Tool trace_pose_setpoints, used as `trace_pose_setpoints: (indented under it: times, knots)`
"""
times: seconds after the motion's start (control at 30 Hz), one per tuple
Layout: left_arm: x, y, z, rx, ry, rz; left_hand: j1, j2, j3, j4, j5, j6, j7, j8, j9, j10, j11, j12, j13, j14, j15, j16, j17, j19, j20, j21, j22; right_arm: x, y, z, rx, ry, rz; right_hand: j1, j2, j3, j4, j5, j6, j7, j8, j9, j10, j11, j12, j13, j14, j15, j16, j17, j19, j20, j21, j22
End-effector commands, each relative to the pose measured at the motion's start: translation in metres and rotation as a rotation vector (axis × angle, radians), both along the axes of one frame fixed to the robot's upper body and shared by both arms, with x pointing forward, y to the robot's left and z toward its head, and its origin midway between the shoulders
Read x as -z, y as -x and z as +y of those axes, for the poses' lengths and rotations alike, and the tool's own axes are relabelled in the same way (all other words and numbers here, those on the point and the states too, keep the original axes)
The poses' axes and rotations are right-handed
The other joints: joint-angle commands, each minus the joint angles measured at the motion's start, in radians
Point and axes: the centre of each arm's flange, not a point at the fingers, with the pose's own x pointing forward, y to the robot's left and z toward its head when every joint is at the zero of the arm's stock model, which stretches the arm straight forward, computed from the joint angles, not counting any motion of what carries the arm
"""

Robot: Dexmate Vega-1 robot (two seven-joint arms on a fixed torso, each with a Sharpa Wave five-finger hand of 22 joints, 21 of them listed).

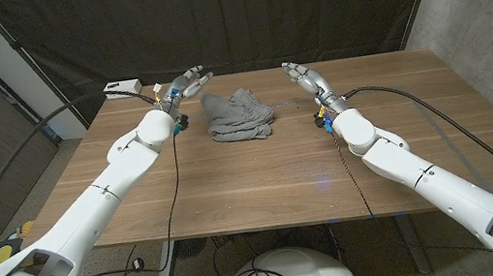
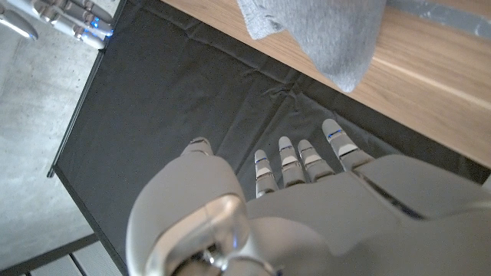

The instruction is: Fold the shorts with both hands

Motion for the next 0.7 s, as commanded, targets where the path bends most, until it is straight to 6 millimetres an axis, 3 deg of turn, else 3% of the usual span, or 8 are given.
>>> trace_pose_setpoints:
  times: [0.03,0.13,0.23,0.27,0.37,0.43,0.5,0.7]
  knots:
    - [0.003,-0.007,0.001,0.202,0.144,0.059,-0.022,0.012,0.010,0.010,-0.001,-0.017,0.010,-0.004,0.001,-0.023,0.004,-0.004,-0.001,-0.022,0.000,-0.003,0.000,-0.031,-0.007,-0.012,0.005,0.007,-0.004,-0.019,-0.075,-0.155,0.024,-0.019,-0.010,-0.012,0.004,0.000,-0.011,0.013,-0.003,0.001,0.000,0.016,0.000,0.003,0.003,0.012,0.007,0.002,0.009,0.004,0.003,-0.001]
    - [0.006,-0.011,-0.002,0.258,0.174,0.071,-0.041,0.027,0.017,0.025,0.003,-0.024,0.037,-0.004,0.001,-0.031,0.003,-0.002,-0.003,-0.042,-0.003,-0.001,0.000,-0.044,-0.016,-0.018,0.005,0.009,-0.004,-0.026,-0.087,-0.201,0.022,-0.029,-0.018,-0.019,0.008,0.001,-0.017,0.018,-0.003,0.001,-0.001,0.024,0.000,0.003,0.003,0.017,0.007,0.002,0.011,0.005,0.003,-0.001]
    - [0.008,-0.013,-0.005,0.295,0.193,0.075,-0.085,0.042,0.041,0.053,0.017,-0.030,0.101,-0.002,-0.001,-0.048,0.008,0.001,-0.007,-0.068,-0.002,0.003,-0.001,-0.058,-0.056,-0.024,0.005,0.011,-0.006,-0.030,-0.108,-0.237,0.028,-0.040,-0.026,-0.028,0.012,0.003,-0.019,0.028,-0.002,0.002,0.000,0.033,0.001,0.004,0.003,0.023,0.007,0.003,0.015,0.002,0.003,-0.001]
    - [0.009,-0.013,-0.005,0.308,0.200,0.077,-0.091,0.044,0.045,0.055,0.019,-0.032,0.110,-0.002,-0.001,-0.049,0.009,0.001,-0.007,-0.069,-0.001,0.004,-0.001,-0.059,-0.060,-0.025,0.005,0.014,-0.007,-0.033,-0.105,-0.265,0.022,-0.043,-0.028,-0.030,0.013,0.004,-0.019,0.033,-0.002,0.002,-0.001,0.035,0.001,0.004,0.003,0.024,0.007,0.003,0.016,0.000,0.003,-0.001]
    - [0.013,-0.015,-0.006,0.347,0.231,0.080,-0.115,0.051,0.066,0.066,0.028,-0.038,0.146,-0.002,-0.001,-0.056,0.018,0.002,-0.009,-0.078,0.006,0.007,-0.001,-0.065,-0.082,-0.028,0.005,0.018,-0.008,-0.039,-0.121,-0.321,0.018,-0.059,-0.038,-0.041,0.019,0.008,-0.023,0.061,0.000,0.001,-0.001,0.042,0.002,0.004,0.003,0.028,0.007,0.003,0.027,-0.023,0.004,-0.001]
    - [0.017,-0.015,-0.006,0.367,0.248,0.082,-0.128,0.054,0.077,0.070,0.034,-0.049,0.155,-0.005,0.000,-0.063,0.026,0.001,-0.009,-0.082,0.010,0.007,-0.001,-0.066,-0.097,-0.029,0.005,0.021,-0.007,-0.041,-0.112,-0.326,0.010,-0.065,-0.042,-0.045,0.021,0.010,-0.024,0.082,0.001,0.001,-0.001,0.046,0.003,0.004,0.004,0.028,0.006,0.002,0.029,-0.028,0.003,-0.002]
    - [0.022,-0.016,-0.005,0.390,0.264,0.089,-0.145,0.057,0.097,0.073,0.042,-0.060,0.162,-0.006,0.000,-0.073,0.035,0.000,-0.010,-0.092,0.011,0.007,-0.001,-0.071,-0.115,-0.031,0.004,0.025,-0.006,-0.043,-0.101,-0.347,0.014,-0.068,-0.045,-0.048,0.021,0.012,-0.025,0.090,0.001,0.001,-0.001,0.048,0.003,0.004,0.003,0.031,0.006,0.002,0.030,-0.033,0.003,-0.002]
    - [0.039,-0.016,0.001,0.385,0.352,0.112,-0.174,0.056,0.123,0.077,0.052,-0.078,0.165,-0.008,-0.001,-0.090,0.045,-0.002,-0.010,-0.105,0.006,0.007,-0.001,-0.081,-0.133,-0.035,0.003,0.032,0.003,-0.038,-0.080,-0.353,-0.018,-0.073,-0.052,-0.053,0.021,0.014,-0.026,0.099,0.002,0.001,-0.006,0.056,0.001,0.004,-0.001,0.033,0.004,0.001,0.025,-0.039,0.000,-0.002]
